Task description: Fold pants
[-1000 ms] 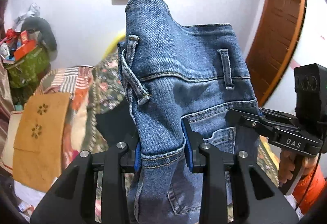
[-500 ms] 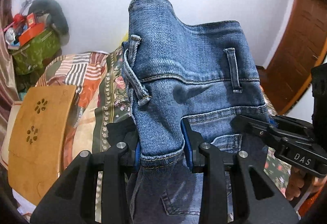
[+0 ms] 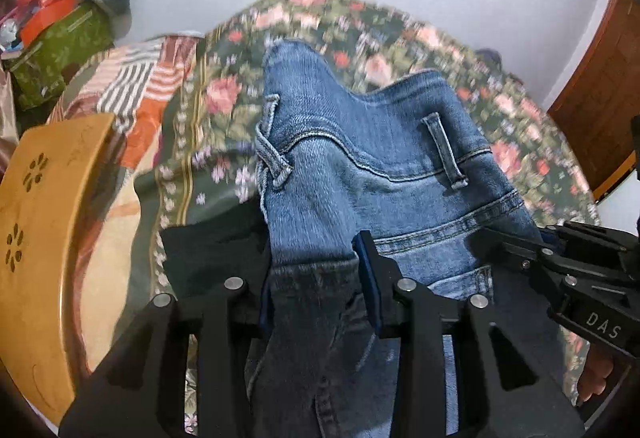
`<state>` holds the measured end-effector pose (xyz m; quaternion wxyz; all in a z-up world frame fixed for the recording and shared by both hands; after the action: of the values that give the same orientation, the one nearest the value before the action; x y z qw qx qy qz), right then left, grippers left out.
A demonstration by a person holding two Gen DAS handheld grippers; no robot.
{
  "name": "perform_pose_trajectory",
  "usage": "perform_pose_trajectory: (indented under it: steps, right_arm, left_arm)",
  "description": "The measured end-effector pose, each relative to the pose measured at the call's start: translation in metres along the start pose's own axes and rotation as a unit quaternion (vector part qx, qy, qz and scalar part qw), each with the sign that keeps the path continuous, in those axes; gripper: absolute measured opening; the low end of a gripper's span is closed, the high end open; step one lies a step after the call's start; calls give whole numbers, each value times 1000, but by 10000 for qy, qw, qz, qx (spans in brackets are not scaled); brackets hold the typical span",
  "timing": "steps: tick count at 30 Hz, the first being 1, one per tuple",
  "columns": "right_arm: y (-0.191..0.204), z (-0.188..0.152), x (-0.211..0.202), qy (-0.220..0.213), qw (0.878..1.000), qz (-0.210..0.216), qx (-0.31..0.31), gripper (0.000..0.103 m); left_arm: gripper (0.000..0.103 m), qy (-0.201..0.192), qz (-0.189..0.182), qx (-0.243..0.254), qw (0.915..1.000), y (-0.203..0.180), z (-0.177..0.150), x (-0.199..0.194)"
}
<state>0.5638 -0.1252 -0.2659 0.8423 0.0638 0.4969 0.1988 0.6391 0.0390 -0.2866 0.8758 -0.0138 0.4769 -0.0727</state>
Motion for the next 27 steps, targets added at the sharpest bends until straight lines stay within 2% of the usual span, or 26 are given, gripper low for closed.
perform_pose_trajectory:
  steps: [4,6,12,16,20,23,27]
  right_arm:
    - [-6,-9,0,62,9996,-273,22,26]
    - [-10,-15,-9,125,9996,-227,119,29]
    - [-3,-28,-51,53,9998,-159,102,30]
    - [16,-35,-99,-236,9997,1,-19,30]
    - [38,-47,-157,-616,9979,160,-120,30]
    - [61,-62,-207,-1020,9940,111,-368,30]
    - [87,-90,-281,-1693,9838,180,-565,30]
  left_arm:
    - [41,236,251,-197,9992,9,-11,12]
    - [42,240,183,-277,9992,16,-16,5]
    - [42,40,268,-300,9992,21,-23,-49]
    - [42,-264,149,-392,9988,20,-29,-107]
    - [42,-735,229,-178,9969,3,-41,-187]
    - [42,-1093,237,-33,9937,-11,-52,-242]
    - [42,-1609,21,35,9870,-29,-77,-320]
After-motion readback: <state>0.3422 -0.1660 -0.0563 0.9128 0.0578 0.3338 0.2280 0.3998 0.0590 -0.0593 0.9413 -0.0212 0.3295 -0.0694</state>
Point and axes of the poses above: each gripper's, at about its wrist camera, not at the fingertips, and x roughly the way its jaws point, y to its left, z to its top, the point moved 1 cm from there along x, roughly the way its jaws point, and after that the axes turned 3 degrees about x, right-handed, at the moved point
